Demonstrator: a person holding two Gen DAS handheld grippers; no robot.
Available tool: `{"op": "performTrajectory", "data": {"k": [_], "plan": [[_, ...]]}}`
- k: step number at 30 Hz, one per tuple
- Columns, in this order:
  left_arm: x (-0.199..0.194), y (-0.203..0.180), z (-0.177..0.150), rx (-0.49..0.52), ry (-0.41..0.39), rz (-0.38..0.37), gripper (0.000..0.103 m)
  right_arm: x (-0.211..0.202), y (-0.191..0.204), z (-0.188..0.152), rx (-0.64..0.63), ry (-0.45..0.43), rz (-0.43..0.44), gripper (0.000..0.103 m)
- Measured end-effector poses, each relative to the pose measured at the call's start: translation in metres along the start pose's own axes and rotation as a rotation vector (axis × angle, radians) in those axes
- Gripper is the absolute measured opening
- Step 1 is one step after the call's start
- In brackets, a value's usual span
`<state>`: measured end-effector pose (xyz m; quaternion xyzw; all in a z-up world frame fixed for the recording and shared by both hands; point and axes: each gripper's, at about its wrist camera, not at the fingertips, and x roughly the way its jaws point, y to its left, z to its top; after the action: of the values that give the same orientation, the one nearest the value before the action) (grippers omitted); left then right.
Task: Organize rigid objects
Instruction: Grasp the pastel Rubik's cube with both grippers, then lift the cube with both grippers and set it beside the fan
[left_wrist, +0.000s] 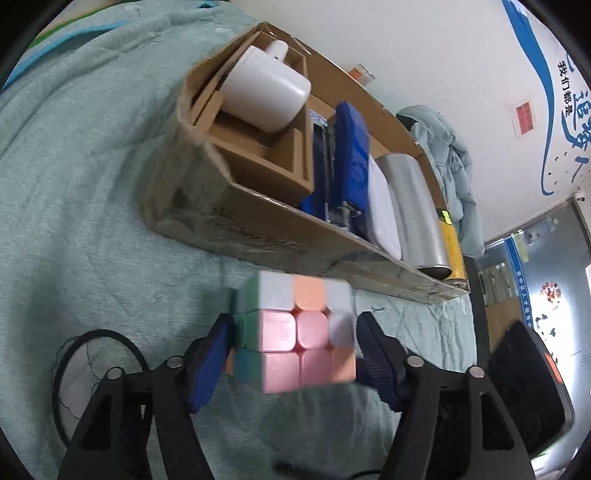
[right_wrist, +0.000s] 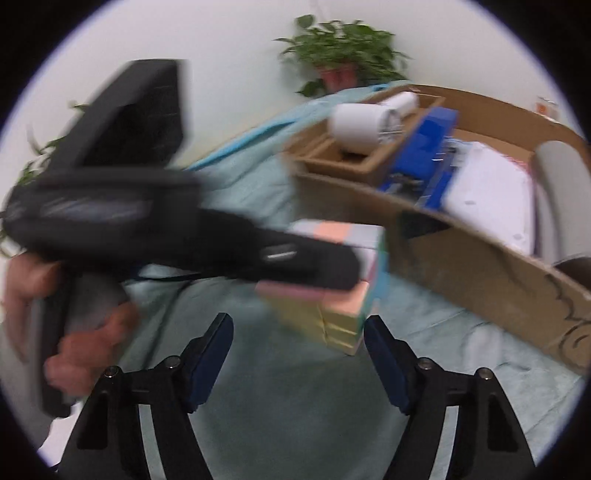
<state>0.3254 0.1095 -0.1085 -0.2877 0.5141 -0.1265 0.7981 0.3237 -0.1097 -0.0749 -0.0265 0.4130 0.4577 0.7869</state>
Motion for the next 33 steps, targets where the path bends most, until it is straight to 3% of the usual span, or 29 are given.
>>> {"op": "performTrajectory", "data": {"k": [4, 13, 25, 33], "plan": [[0.001, 0.004, 0.002, 0.016, 0.011, -0.012, 0.064, 0.001, -0.006, 0.001, 0.020, -0.009, -0.069, 0.074], [0.013, -0.006, 0.011, 0.038, 0.032, -0.005, 0.064, 0.038, -0.016, 0.020, 0.047, 0.096, -0.209, 0.073], [0.010, -0.024, 0.005, 0.088, 0.022, 0.005, 0.064, 0.033, -0.004, 0.020, 0.037, 0.058, -0.246, 0.064], [-0.028, -0.072, 0.011, 0.167, -0.080, 0.006, 0.064, -0.012, 0.008, 0.037, -0.019, -0.054, -0.280, 0.063]]}}
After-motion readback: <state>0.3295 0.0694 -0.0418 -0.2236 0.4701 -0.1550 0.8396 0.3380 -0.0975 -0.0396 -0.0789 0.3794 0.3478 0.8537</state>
